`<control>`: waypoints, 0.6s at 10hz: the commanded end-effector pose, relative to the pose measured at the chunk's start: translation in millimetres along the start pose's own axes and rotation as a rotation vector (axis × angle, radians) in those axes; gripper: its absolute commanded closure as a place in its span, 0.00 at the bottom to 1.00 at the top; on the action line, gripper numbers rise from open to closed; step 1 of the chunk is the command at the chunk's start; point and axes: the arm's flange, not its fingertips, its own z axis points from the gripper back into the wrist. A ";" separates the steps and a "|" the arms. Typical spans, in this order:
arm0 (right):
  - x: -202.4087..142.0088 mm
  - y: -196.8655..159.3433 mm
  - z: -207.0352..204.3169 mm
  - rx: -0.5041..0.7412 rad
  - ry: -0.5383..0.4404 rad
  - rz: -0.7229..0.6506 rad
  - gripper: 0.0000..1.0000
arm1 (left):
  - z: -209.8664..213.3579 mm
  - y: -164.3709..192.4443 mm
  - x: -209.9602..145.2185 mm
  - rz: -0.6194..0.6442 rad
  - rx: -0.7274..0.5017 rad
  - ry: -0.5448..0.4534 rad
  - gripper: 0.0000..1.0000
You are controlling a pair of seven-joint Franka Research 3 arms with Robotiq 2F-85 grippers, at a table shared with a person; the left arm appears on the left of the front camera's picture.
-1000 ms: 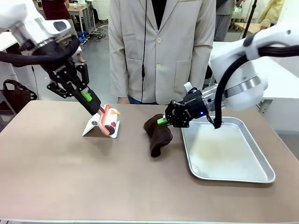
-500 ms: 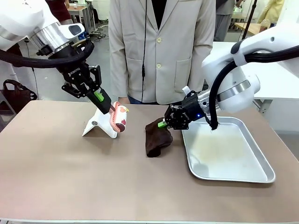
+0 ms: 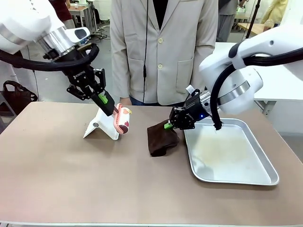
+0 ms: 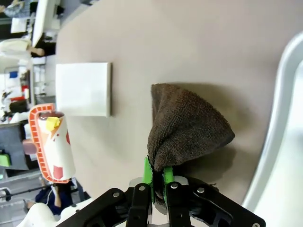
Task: Clean the surface of the table.
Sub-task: Return the Lint Roller and towel to their original positions.
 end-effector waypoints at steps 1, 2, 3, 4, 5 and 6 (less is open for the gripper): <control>10.6 3.9 -15.3 -0.066 0.004 -0.038 0.90 | -13.9 -8.7 27.1 0.016 0.084 -0.019 0.79; 11.0 2.7 -19.0 -0.098 0.012 -0.033 0.90 | -20.6 -9.4 35.4 0.006 0.094 -0.007 0.79; 11.3 4.0 -22.1 -0.127 0.024 -0.018 0.90 | -24.3 -8.6 41.7 0.005 0.100 -0.010 0.79; 12.0 5.2 -24.4 -0.145 0.034 -0.012 0.90 | -26.3 -6.7 46.7 0.018 0.101 -0.022 0.79; 13.2 5.2 -26.1 -0.144 0.042 -0.011 0.90 | -28.0 -4.5 51.3 0.028 0.103 -0.027 0.79; 13.7 4.7 -28.0 -0.144 0.054 -0.015 0.90 | -30.9 0.7 57.1 0.050 0.113 -0.028 0.79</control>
